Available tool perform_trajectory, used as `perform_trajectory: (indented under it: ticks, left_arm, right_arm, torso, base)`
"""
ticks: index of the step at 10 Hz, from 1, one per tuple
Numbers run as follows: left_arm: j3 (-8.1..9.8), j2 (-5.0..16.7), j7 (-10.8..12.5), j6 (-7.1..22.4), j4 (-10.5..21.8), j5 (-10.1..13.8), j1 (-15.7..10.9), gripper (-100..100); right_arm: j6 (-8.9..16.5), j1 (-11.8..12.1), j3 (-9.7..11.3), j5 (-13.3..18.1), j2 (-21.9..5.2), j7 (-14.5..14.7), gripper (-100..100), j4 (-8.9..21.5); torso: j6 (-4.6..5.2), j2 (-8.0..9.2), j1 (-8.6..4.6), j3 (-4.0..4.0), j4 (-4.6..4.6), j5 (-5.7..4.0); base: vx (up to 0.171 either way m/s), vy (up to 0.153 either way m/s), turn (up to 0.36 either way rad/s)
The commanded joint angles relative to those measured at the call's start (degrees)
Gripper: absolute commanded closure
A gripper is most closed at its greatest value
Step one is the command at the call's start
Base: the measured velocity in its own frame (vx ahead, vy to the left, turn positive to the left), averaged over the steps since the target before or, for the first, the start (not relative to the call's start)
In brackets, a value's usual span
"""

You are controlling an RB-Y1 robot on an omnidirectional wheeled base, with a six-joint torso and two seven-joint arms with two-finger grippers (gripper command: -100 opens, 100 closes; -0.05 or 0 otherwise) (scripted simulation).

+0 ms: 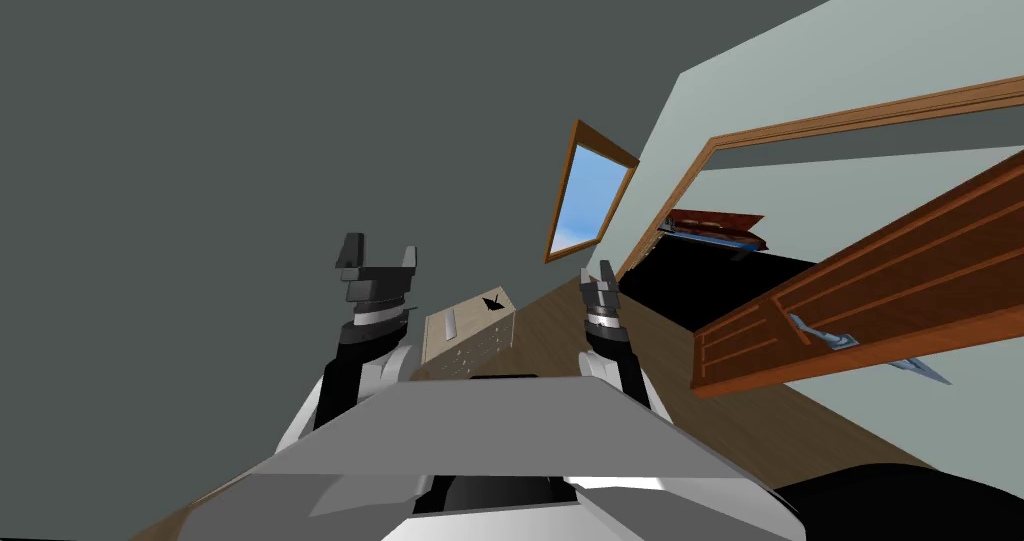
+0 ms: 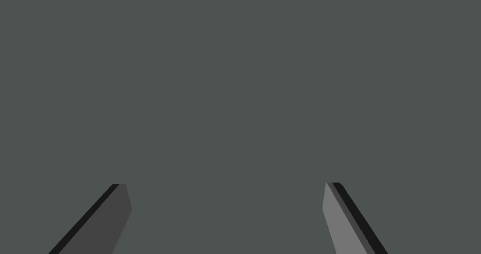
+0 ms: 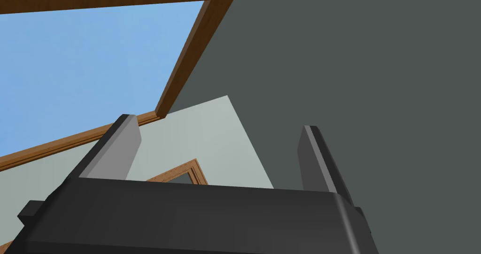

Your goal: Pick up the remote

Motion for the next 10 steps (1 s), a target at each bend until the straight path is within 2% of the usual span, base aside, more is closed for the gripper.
perform_trajectory:
  ticks: [1, 5, 10]
  left_arm:
    - [0.47, 2.83, -0.71, 0.9, 1.03, 0.58, -0.53, -100]
    - [1.9, 9.25, -3.24, 4.25, 4.69, 2.86, -2.1, -100]
    - [3.92, 18.14, -8.32, 11.31, 12.3, 8.03, -4.33, -100]
  right_arm:
    - [0.0, 0.0, 0.0, 0.0, 0.0, 0.0, 0, 0.0]
    - [0.0, -0.01, 0.0, 0.0, 0.0, 0.0, 0, 0.0]
    - [0.0, -0.01, 0.0, 0.0, -0.01, 0.0, 0, 0.0]
  torso:
    - [0.0, 0.0, 0.0, 0.0, 0.0, 0.0]
    - [0.01, 0.11, 0.11, 0.06, 0.02, 0.02]
    - [0.02, 0.14, 0.22, 0.08, 0.03, 0.05]
  base:
    - [-0.013, 0.006, -0.071]
    - [-0.03, 0.019, -0.115]
    - [-0.042, 0.04, -0.194]
